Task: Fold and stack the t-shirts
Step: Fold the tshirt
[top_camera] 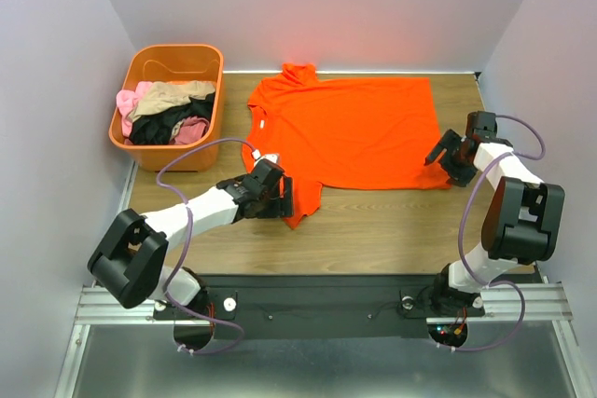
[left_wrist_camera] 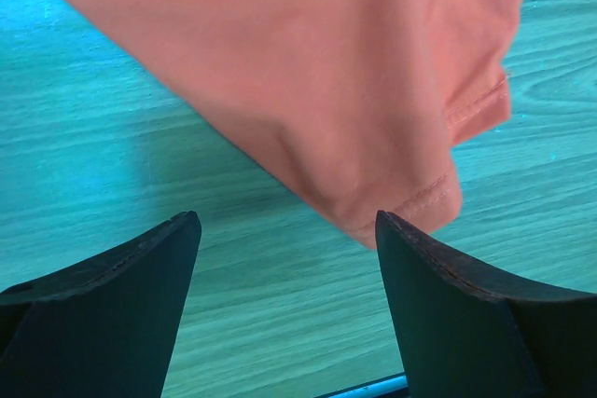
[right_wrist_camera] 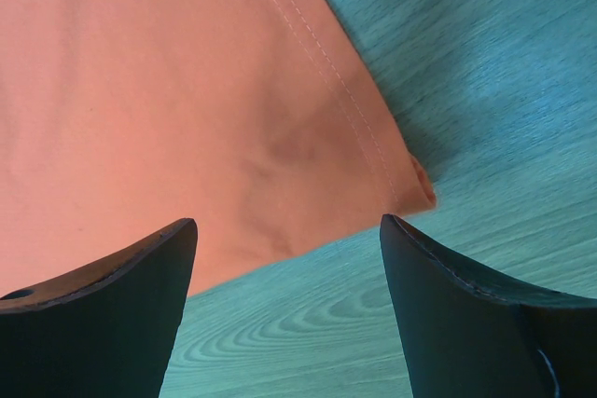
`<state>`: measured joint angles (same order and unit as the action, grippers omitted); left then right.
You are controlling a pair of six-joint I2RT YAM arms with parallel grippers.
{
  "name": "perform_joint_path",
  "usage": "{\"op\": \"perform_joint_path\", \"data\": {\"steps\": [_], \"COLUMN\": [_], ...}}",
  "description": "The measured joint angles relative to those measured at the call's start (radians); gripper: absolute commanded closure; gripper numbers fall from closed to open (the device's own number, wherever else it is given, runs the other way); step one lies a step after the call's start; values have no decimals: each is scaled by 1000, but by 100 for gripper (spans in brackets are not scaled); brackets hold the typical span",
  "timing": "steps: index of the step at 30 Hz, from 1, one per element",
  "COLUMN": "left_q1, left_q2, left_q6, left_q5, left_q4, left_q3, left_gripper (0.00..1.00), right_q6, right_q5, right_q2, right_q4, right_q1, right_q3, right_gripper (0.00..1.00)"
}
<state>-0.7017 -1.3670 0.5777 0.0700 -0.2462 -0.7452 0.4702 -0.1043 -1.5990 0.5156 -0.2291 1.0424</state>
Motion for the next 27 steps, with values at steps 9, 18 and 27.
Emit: {"op": "perform_joint_path", "data": {"steps": [9,18,27], "left_q1": [-72,-113,-135], "left_q2": [-98,-145,-172], "left_q6": [-11,-19,-16], "left_q5": [58,82,80], "left_q4": [-20,-32,-24], "left_q3": [-24,-61,-80], "left_gripper": [18,20,39], "right_q6": [3,6,6], "right_q5": [-8,-13,-18], "right_q2": [40,64,68], "right_q4": [0,-2,-2], "right_q1": [0,0,0], "right_q3": [-11,-11,-12], "right_gripper": [16,15,15]}}
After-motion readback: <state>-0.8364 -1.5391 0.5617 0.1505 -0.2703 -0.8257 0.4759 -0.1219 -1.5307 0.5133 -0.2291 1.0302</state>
